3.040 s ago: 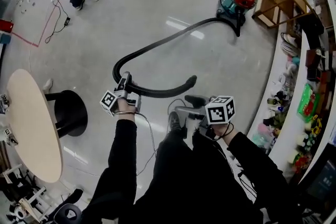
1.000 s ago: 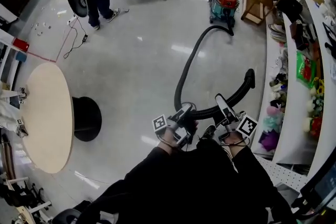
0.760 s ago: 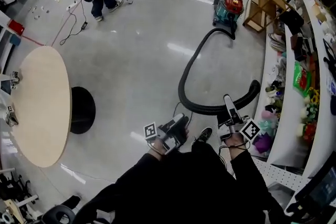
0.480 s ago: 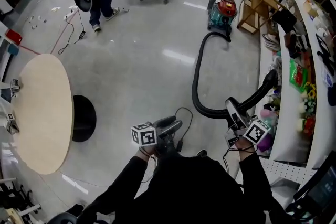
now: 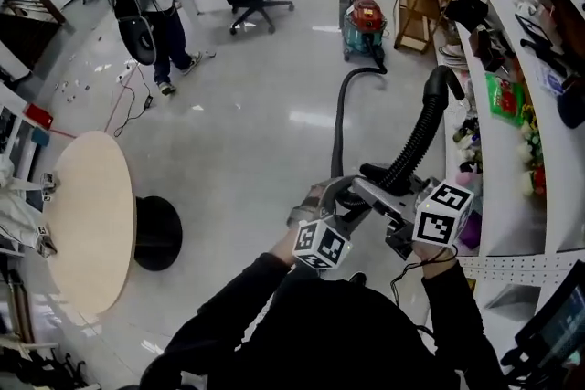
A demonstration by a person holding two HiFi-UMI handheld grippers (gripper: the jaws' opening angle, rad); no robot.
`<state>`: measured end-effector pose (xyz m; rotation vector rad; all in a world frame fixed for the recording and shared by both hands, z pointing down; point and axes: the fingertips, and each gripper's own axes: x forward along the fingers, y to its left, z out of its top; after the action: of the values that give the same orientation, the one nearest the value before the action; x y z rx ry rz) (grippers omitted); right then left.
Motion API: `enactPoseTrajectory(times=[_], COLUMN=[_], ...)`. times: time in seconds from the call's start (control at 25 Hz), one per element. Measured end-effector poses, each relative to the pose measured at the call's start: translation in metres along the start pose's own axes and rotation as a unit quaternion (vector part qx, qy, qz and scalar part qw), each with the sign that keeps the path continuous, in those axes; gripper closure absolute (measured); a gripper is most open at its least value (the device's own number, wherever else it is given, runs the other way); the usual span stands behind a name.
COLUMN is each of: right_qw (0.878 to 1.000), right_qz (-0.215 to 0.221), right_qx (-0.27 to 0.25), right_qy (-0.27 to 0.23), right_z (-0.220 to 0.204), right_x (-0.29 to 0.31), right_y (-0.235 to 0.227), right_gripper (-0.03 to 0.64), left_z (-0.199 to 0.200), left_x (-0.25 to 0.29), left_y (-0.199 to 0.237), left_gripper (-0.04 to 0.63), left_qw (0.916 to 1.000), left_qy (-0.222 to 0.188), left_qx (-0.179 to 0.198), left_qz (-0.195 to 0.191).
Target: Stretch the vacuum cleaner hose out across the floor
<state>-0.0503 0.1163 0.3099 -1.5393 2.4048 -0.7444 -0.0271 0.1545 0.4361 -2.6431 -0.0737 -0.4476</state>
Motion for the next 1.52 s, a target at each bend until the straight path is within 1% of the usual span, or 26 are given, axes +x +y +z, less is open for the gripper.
enactPoseTrajectory(times=[0.04,0.12,0.2,0.28,0.32,0.36,0.44,0.48,0.52,0.56,0.6,0.64,0.68,0.72,0.76,0.8,0.88,0.92,1.0,1.08,1.24,1.28,1.32,1.36,1.44,1.52], right_qw=[1.000,0.998,0.997,0.995,0.995,0.994,0.997,0.999,0.999,0.996,0.990,0.981,0.970,0.956,0.939,0.920,0.886,0.873,0.855,0.837,0.796,0.792,0.794,0.801,0.824,0.851], right_qz=[0.002,0.014,0.044,0.056,0.047,0.035,0.026,0.031,0.038,0.044,0.044,0.037,0.023,0.005,-0.017,-0.040,-0.071,-0.073,-0.059,-0.029,0.073,0.092,0.105,0.112,0.108,0.093], right_qx=[-0.019,-0.053,-0.066,-0.075,-0.088,-0.098,-0.072,-0.031,0.022,0.079,0.136,0.190,0.242,0.294,0.344,0.388,0.453,0.475,0.504,0.529,0.555,0.553,0.545,0.531,0.495,0.451], right_qy=[0.007,0.014,0.012,0.017,0.024,0.029,0.021,0.012,0.003,-0.003,-0.004,-0.003,-0.004,-0.011,-0.023,-0.037,-0.069,-0.084,-0.108,-0.137,-0.229,-0.243,-0.249,-0.252,-0.255,-0.251], right_z=[0.002,0.003,0.001,-0.006,-0.013,-0.022,-0.044,-0.059,-0.077,-0.098,-0.121,-0.145,-0.169,-0.191,-0.212,-0.232,-0.263,-0.272,-0.282,-0.280,-0.236,-0.225,-0.216,-0.208,-0.194,-0.180], right_x=[-0.010,-0.028,-0.037,-0.040,-0.044,-0.050,-0.066,-0.074,-0.080,-0.083,-0.082,-0.078,-0.073,-0.066,-0.059,-0.052,-0.032,-0.016,0.019,0.049,0.083,0.087,0.088,0.085,0.070,0.046], right_y=[0.006,0.017,0.030,0.038,0.038,0.036,0.026,0.021,0.014,0.007,-0.002,-0.013,-0.026,-0.042,-0.058,-0.075,-0.103,-0.111,-0.114,-0.106,-0.081,-0.077,-0.073,-0.069,-0.065,-0.063], right_gripper=[0.477,0.477,0.463,0.257,0.230,0.224,0.224,0.225,0.225,0.225,0.225,0.225,0.225,0.225,0.225,0.225,0.225,0.225,0.225,0.225,0.225,0.225,0.226,0.246,0.315,0.362], left_z=[0.010,0.022,0.029,0.036,0.036,0.034,0.019,0.006,-0.010,-0.030,-0.052,-0.074,-0.095,-0.112,-0.123,-0.129,-0.130,-0.129,-0.132,-0.138,-0.140,-0.139,-0.137,-0.138,-0.143,-0.150], left_x=[0.004,0.009,0.008,0.004,-0.001,-0.008,-0.029,-0.042,-0.056,-0.071,-0.087,-0.104,-0.121,-0.136,-0.150,-0.162,-0.178,-0.184,-0.195,-0.206,-0.215,-0.214,-0.213,-0.212,-0.206,-0.194], left_y=[-0.010,-0.024,-0.033,-0.039,-0.040,-0.035,-0.013,0.003,0.021,0.038,0.054,0.067,0.077,0.083,0.085,0.085,0.082,0.081,0.076,0.071,0.060,0.055,0.048,0.041,0.025,0.009], left_gripper=[0.424,0.431,0.433,0.433,0.433,0.433,0.433,0.433,0.433,0.431,0.431,0.431,0.431,0.431,0.431,0.433,0.433,0.433,0.433,0.434,0.434,0.434,0.434,0.436,0.436,0.434], left_qw=[0.9999,0.9973,0.9885,0.9757,0.9664,0.9533,0.9178,0.8950,0.8665,0.8302,0.7860,0.7357,0.6842,0.6390,0.6067,0.5879,0.5682,0.5594,0.5459,0.5306,0.4844,0.4729,0.4616,0.4497,0.4248,0.4047], left_qy=[-0.003,-0.004,-0.002,-0.016,-0.027,-0.038,-0.060,-0.073,-0.087,-0.104,-0.125,-0.148,-0.174,-0.198,-0.218,-0.233,-0.256,-0.264,-0.269,-0.271,-0.283,-0.287,-0.290,-0.293,-0.296,-0.294], left_qx=[-0.014,-0.071,-0.149,-0.216,-0.253,-0.296,-0.384,-0.429,-0.477,-0.530,-0.585,-0.638,-0.683,-0.717,-0.738,-0.750,-0.763,-0.769,-0.780,-0.792,-0.822,-0.828,-0.835,-0.841,-0.853,-0.863], left_qz=[0.007,0.019,0.024,0.029,0.036,0.048,0.082,0.100,0.117,0.136,0.156,0.174,0.189,0.198,0.200,0.195,0.172,0.160,0.145,0.137,0.101,0.089,0.079,0.071,0.068,0.069])
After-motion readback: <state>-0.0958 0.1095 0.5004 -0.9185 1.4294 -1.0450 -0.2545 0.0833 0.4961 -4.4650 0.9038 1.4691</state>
